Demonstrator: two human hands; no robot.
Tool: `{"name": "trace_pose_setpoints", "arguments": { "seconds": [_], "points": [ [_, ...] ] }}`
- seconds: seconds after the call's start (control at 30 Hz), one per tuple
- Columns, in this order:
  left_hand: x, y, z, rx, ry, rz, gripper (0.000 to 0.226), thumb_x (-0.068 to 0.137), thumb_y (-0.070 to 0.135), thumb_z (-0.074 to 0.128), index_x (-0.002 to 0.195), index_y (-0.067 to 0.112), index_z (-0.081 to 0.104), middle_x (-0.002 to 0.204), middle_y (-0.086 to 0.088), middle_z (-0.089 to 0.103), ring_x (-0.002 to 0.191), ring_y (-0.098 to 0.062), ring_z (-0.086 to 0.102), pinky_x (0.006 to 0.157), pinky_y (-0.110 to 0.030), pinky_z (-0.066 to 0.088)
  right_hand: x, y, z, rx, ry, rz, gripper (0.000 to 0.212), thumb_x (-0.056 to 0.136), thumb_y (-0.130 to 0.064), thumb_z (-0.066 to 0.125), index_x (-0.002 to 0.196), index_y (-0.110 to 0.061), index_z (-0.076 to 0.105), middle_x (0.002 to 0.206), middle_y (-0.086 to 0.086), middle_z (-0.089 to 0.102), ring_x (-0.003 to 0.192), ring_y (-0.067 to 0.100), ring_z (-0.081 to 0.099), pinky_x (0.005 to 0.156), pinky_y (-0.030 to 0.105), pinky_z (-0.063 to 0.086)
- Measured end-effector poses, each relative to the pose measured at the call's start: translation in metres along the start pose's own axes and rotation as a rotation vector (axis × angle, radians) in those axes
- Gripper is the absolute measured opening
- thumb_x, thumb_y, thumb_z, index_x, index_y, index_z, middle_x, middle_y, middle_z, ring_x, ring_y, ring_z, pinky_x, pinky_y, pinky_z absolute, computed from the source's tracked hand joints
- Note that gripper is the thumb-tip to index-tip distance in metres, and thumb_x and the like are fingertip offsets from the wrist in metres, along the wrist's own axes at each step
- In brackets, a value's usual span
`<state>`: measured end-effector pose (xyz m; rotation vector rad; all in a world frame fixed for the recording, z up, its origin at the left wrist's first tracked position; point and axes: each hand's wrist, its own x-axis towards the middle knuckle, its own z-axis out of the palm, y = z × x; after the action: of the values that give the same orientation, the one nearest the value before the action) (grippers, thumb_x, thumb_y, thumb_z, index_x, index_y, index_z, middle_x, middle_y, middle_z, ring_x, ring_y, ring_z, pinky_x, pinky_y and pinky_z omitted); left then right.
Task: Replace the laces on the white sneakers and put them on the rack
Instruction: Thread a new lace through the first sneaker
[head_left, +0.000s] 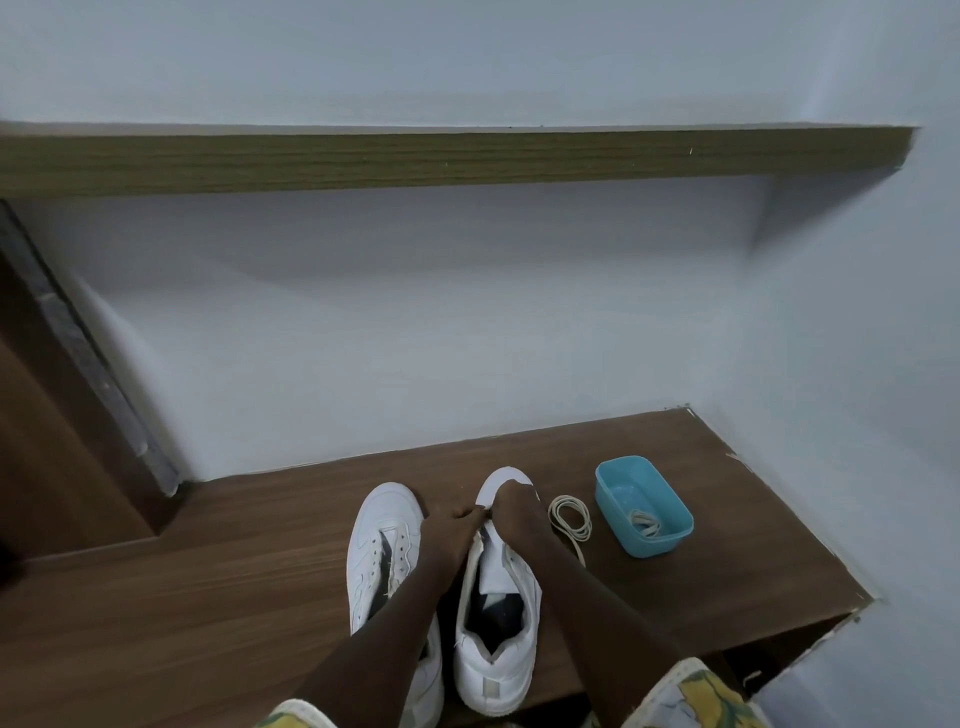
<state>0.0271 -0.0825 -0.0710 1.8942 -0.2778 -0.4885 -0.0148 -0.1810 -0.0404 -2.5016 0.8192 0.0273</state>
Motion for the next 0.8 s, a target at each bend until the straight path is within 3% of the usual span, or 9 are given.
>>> {"name": "trace_pose_setpoints", "arguments": {
  "seconds": [0.07, 0.13, 0.2, 0.33, 0.4, 0.47, 0.53, 0.63, 0.8],
  "points": [
    [0.002, 0.002, -0.002, -0.029, 0.008, -0.041, 0.042, 0.092, 0.037, 0.056, 0.065, 0.006, 0.060, 0.060, -0.002, 0.055, 0.058, -0.011, 0.048, 0.057, -0.021, 0.037, -0.002, 0.005, 0.003, 0.003, 0.025, 0.012, 0.033, 0.092, -0.011, 0.046, 0.060, -0.015, 0.041, 0.063, 0.001, 0.043, 0.078, 0.024, 0.052, 0.058, 0.026, 0.033],
    [0.007, 0.004, -0.002, 0.017, -0.029, -0.048, 0.042, 0.094, 0.032, 0.055, 0.064, 0.003, 0.061, 0.061, -0.003, 0.056, 0.057, -0.011, 0.048, 0.059, -0.024, 0.037, -0.006, 0.008, 0.005, 0.004, 0.052, -0.006, 0.035, 0.090, -0.012, 0.046, 0.056, -0.016, 0.041, 0.059, -0.001, 0.034, 0.074, 0.019, 0.044, 0.062, 0.025, 0.028],
    [0.010, 0.008, 0.000, 0.060, -0.040, -0.072, 0.036, 0.091, 0.020, 0.060, 0.056, 0.013, 0.059, 0.056, 0.002, 0.055, 0.055, -0.010, 0.048, 0.058, -0.023, 0.038, -0.011, 0.009, 0.003, 0.009, 0.044, -0.012, 0.026, 0.089, -0.013, 0.046, 0.072, -0.010, 0.065, 0.071, 0.005, 0.053, 0.076, 0.022, 0.052, 0.065, 0.025, 0.031],
    [0.016, 0.014, 0.006, 0.018, -0.002, -0.138, 0.030, 0.086, 0.001, 0.059, 0.060, 0.017, 0.062, 0.068, 0.002, 0.062, 0.067, -0.014, 0.055, 0.063, -0.018, 0.044, -0.010, 0.015, -0.002, 0.050, -0.002, -0.053, 0.024, 0.089, -0.017, 0.053, 0.099, -0.011, 0.073, 0.104, 0.007, 0.069, 0.101, 0.025, 0.062, 0.078, 0.028, 0.043],
    [0.015, 0.017, 0.010, 0.013, 0.001, -0.147, 0.036, 0.089, -0.002, 0.048, 0.061, 0.019, 0.054, 0.069, 0.004, 0.055, 0.066, -0.012, 0.050, 0.057, -0.013, 0.041, -0.009, 0.019, -0.005, 0.100, -0.014, -0.054, 0.025, 0.086, -0.019, 0.058, 0.106, -0.015, 0.072, 0.113, 0.005, 0.068, 0.109, 0.024, 0.059, 0.092, 0.033, 0.045],
    [0.011, 0.018, 0.014, -0.013, 0.026, -0.175, 0.036, 0.094, 0.006, 0.041, 0.065, 0.028, 0.043, 0.076, 0.004, 0.051, 0.076, -0.015, 0.050, 0.069, -0.019, 0.044, -0.014, 0.022, -0.006, 0.141, 0.010, -0.004, 0.034, 0.083, -0.026, 0.062, 0.117, -0.019, 0.064, 0.126, 0.004, 0.057, 0.118, 0.024, 0.053, 0.101, 0.039, 0.039],
    [0.008, 0.019, 0.016, -0.080, 0.075, -0.171, 0.037, 0.097, 0.010, 0.038, 0.068, 0.033, 0.035, 0.082, 0.005, 0.049, 0.079, -0.014, 0.050, 0.071, -0.022, 0.047, -0.023, 0.023, -0.003, 0.097, 0.057, 0.050, 0.048, 0.081, -0.039, 0.064, 0.123, -0.019, 0.052, 0.129, 0.004, 0.044, 0.121, 0.026, 0.047, 0.102, 0.041, 0.036],
    [0.006, 0.026, 0.014, -0.211, 0.199, -0.187, 0.033, 0.096, 0.006, 0.035, 0.068, 0.023, 0.037, 0.073, 0.002, 0.047, 0.076, -0.019, 0.050, 0.057, -0.019, 0.038, -0.039, 0.020, 0.010, 0.099, 0.114, 0.143, 0.068, 0.078, -0.055, 0.061, 0.125, -0.011, 0.041, 0.129, 0.008, 0.041, 0.121, 0.029, 0.048, 0.097, 0.041, 0.040],
    [0.008, 0.039, -0.003, -0.278, 0.350, -0.104, 0.027, 0.100, 0.014, 0.028, 0.076, 0.016, 0.041, 0.070, -0.005, 0.060, 0.069, -0.024, 0.056, 0.071, -0.033, 0.047, -0.058, 0.017, 0.019, 0.052, 0.078, 0.171, 0.068, 0.085, -0.060, 0.051, 0.126, -0.006, 0.043, 0.131, 0.011, 0.044, 0.123, 0.028, 0.048, 0.099, 0.033, 0.040]
  ]
}}
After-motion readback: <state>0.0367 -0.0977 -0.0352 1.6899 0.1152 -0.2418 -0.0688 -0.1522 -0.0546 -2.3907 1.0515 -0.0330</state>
